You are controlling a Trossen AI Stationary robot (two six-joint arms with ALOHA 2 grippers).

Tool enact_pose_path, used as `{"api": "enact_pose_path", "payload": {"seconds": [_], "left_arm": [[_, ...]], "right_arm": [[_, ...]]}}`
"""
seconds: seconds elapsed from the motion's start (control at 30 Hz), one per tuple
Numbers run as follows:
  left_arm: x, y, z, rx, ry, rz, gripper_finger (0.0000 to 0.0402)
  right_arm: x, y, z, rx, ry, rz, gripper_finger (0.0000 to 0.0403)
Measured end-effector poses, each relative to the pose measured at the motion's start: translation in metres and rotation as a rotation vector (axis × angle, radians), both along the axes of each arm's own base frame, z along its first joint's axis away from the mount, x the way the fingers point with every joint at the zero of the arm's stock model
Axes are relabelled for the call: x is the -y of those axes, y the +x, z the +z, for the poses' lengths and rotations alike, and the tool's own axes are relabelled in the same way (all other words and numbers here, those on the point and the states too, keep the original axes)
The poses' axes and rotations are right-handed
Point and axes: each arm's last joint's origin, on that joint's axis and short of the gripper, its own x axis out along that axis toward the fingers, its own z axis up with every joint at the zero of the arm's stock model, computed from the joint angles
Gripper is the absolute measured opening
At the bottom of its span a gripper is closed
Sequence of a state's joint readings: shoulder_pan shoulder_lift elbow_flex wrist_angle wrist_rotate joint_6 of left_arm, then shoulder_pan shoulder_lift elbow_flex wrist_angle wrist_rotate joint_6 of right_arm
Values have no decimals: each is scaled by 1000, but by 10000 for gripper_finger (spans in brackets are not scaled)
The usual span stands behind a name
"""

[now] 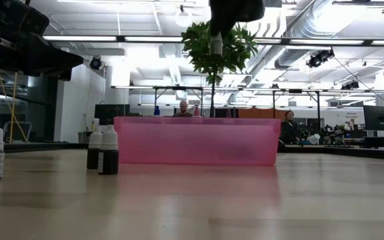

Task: Pick & Place food coloring
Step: Put the small green food coloring bottle into the pink container

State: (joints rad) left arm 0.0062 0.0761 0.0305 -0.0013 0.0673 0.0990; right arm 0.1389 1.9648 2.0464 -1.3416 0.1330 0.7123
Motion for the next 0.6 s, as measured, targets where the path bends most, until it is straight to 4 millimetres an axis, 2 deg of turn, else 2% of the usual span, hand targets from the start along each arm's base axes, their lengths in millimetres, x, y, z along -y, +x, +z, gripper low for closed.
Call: {"api": "enact_pose_path", "payload": {"seconds": [0.13,0.3,0.43,0.6], "left_arm": [[0,0,0,0,0,0,0],[0,0,0,0,0,0,0],[0,0,0,0,0,0,0],[0,0,0,0,0,-1,0]], "right_arm": [[14,-3,-1,-33,-28,-89,46],[21,-4,-7,-86,-41,-212,46],[24,1,-30,-97,-34,-298,46],[26,8,-68,-76,-6,-385,46]]}}
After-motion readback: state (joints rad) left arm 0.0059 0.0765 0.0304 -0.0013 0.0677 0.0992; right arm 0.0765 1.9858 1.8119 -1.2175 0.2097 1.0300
